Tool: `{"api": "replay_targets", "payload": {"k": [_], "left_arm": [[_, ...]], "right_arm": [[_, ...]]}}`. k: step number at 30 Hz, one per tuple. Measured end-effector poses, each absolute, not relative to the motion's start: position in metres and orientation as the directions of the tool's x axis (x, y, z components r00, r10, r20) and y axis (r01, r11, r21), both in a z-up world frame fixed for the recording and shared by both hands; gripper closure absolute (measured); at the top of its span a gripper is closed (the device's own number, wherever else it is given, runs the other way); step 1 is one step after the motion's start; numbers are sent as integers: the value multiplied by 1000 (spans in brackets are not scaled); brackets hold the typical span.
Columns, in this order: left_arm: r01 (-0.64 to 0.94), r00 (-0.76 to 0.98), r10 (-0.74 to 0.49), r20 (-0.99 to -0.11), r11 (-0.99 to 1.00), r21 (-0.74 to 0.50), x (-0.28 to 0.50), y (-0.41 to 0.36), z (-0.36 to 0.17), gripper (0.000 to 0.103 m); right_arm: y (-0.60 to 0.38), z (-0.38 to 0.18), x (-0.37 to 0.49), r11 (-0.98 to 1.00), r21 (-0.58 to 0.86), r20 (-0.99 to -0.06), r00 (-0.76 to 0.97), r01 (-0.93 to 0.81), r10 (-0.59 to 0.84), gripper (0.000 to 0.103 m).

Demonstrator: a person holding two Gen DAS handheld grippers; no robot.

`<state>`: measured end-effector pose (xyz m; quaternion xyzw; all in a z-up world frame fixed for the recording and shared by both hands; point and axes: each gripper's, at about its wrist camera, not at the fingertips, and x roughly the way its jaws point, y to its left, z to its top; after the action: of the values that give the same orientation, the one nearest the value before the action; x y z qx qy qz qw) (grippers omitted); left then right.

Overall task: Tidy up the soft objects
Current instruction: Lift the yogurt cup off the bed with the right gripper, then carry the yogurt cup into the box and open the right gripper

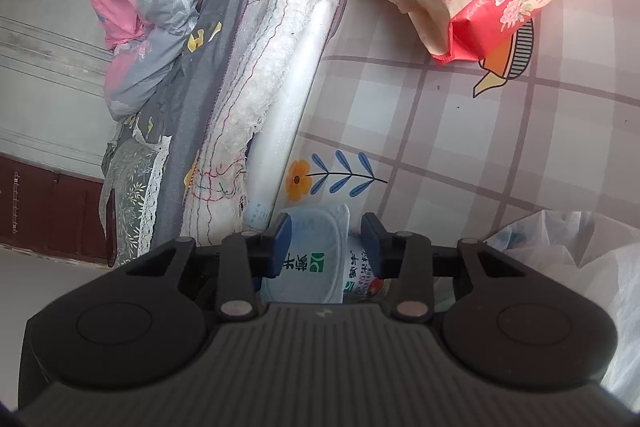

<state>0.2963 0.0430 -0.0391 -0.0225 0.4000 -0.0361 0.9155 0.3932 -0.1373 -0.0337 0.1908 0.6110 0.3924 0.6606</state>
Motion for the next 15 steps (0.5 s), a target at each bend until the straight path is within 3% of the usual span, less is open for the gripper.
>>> {"api": "replay_targets", "payload": {"k": [15], "left_arm": [[94, 795, -76, -602, 996, -1, 212, -2, 68, 43]], "right_arm": [[-200, 84, 313, 510, 775, -533, 48, -374, 845, 66]]}}
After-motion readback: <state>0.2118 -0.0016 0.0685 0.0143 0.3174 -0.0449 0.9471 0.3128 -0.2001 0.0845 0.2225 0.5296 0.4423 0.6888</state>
